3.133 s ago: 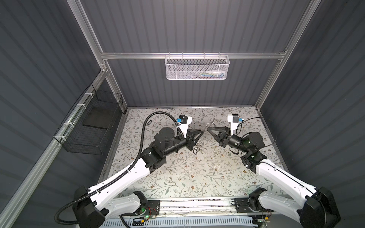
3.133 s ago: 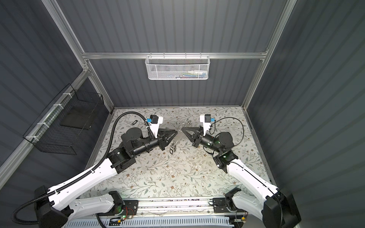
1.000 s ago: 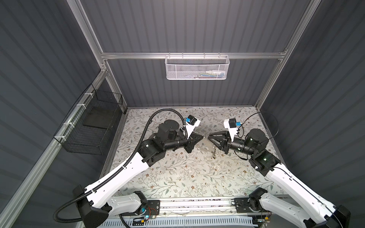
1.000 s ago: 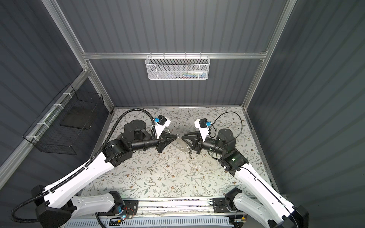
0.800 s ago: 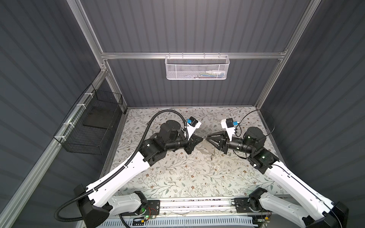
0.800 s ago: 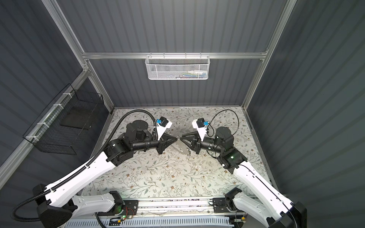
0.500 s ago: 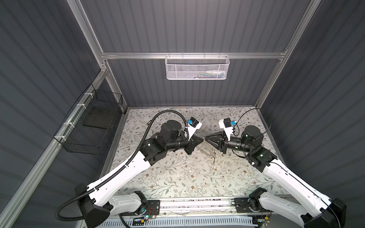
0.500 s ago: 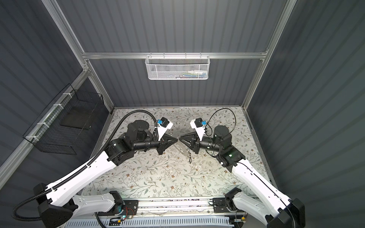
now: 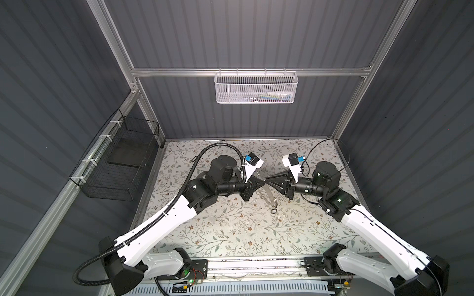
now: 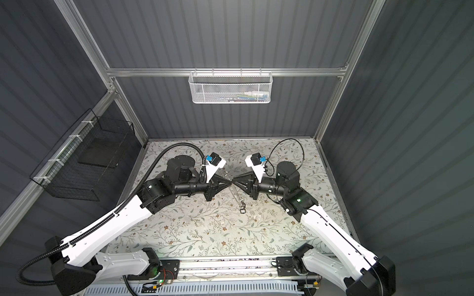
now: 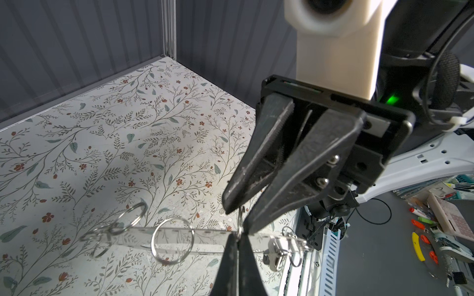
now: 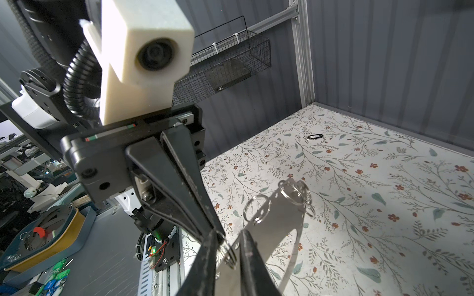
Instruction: Put the keys on the keyring
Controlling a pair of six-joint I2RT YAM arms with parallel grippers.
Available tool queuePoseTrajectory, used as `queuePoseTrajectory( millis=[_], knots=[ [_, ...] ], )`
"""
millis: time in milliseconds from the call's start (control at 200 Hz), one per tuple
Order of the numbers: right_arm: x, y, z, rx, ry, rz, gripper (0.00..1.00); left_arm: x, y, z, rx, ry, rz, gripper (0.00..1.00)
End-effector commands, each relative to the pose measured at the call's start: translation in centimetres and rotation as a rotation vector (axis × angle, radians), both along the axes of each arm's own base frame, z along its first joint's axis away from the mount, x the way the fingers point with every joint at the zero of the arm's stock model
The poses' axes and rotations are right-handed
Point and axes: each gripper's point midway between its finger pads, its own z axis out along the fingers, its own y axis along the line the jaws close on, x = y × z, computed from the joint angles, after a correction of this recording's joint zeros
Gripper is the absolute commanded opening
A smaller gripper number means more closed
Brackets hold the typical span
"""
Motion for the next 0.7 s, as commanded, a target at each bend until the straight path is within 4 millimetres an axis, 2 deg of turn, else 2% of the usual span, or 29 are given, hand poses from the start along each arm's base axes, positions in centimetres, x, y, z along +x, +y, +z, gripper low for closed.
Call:
queuePoseTrajectory(
  millis=[0, 160, 265, 470, 545, 600, 695],
  knots=[
    [-0.3, 0.0, -0.1, -0.013, -0.008, 0.005, 0.17, -0.4, -0.3, 2.4, -0.05, -0.049, -0.031, 0.0],
    [-0.3, -0.1, -0.2, -0.015, -0.011, 0.002, 0.15, -0.4, -0.4, 2.1, -0.045, -0.042, -0.037, 0.0],
    [-0.4, 0.0, -0.3, -0.018, -0.007, 0.01, 0.05, -0.4, -0.5, 2.1, -0.045, -0.041, -0.038, 0.0],
    [-0.3, -0.1, -0.1, 0.021, 0.01, -0.005, 0.02, -0.3, -0.6, 2.1, -0.063, -0.036, -0.033, 0.0],
    [-0.2, -0.1, 0.2, 0.05, 0.017, -0.009, 0.0, -0.5, -0.8, 2.1, -0.084, -0.027, -0.039, 0.04],
    [-0.2, 0.0, 0.5, 0.073, 0.017, -0.009, 0.0, -0.4, -0.8, 2.0, -0.096, -0.02, -0.032, 0.12],
    [-0.2, 0.0, 0.7, 0.096, 0.024, -0.008, 0.02, -0.5, -0.7, 2.1, -0.127, -0.015, -0.024, 0.16]
  ],
)
